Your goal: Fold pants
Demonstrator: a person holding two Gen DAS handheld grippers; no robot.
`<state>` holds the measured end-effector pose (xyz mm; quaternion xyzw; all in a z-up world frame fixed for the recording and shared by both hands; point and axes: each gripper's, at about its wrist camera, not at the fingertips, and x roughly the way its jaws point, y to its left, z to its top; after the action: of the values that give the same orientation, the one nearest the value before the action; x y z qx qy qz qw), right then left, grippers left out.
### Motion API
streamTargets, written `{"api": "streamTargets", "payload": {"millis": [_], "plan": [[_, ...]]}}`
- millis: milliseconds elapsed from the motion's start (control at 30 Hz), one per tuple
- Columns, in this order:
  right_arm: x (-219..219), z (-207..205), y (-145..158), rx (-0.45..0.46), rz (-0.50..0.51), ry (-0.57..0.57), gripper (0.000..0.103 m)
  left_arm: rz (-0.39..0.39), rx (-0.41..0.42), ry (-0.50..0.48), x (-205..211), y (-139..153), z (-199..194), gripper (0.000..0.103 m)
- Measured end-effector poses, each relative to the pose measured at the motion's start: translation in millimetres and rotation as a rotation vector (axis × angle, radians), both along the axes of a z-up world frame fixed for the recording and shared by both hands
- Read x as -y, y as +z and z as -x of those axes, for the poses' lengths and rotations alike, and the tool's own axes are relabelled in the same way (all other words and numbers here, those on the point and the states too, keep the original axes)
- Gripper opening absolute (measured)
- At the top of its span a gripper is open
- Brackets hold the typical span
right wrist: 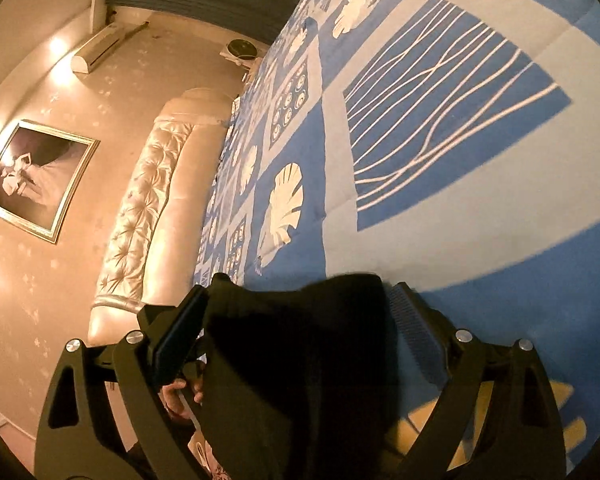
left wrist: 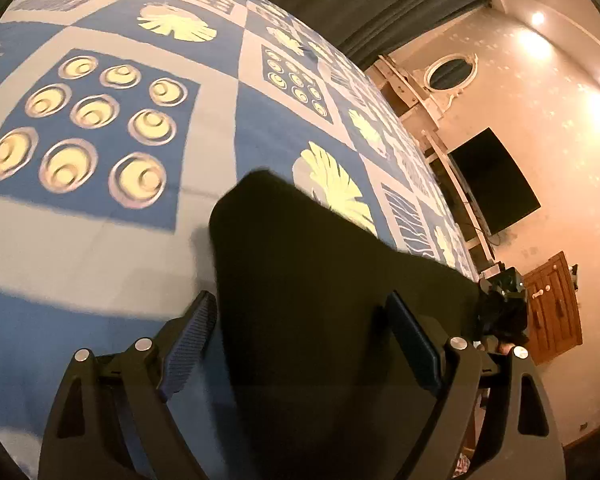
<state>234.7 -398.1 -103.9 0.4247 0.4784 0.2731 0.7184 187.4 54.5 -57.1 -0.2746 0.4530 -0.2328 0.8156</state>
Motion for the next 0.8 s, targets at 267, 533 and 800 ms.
{"api": "streamTargets", "payload": {"millis": [267,533,800], "plan": [[-9.8,-12.4,-7.3,-0.017,0.070,0.041,0.059,0.077,-0.017,-0.012,-5.5,-8.1,-23.7,0.085],[-11.6,-11.8,-12.5,-0.018,0.089,0.035,0.049,-0.081,0.010,0.006,-0.7,-10.7,-27.0,0.045],[-13.0,-9.7,-12.5,-0.014,0.094,0.031,0.047,-0.197,0.045,0.046,6.4,-5.3,-14.0,0.043]]}}
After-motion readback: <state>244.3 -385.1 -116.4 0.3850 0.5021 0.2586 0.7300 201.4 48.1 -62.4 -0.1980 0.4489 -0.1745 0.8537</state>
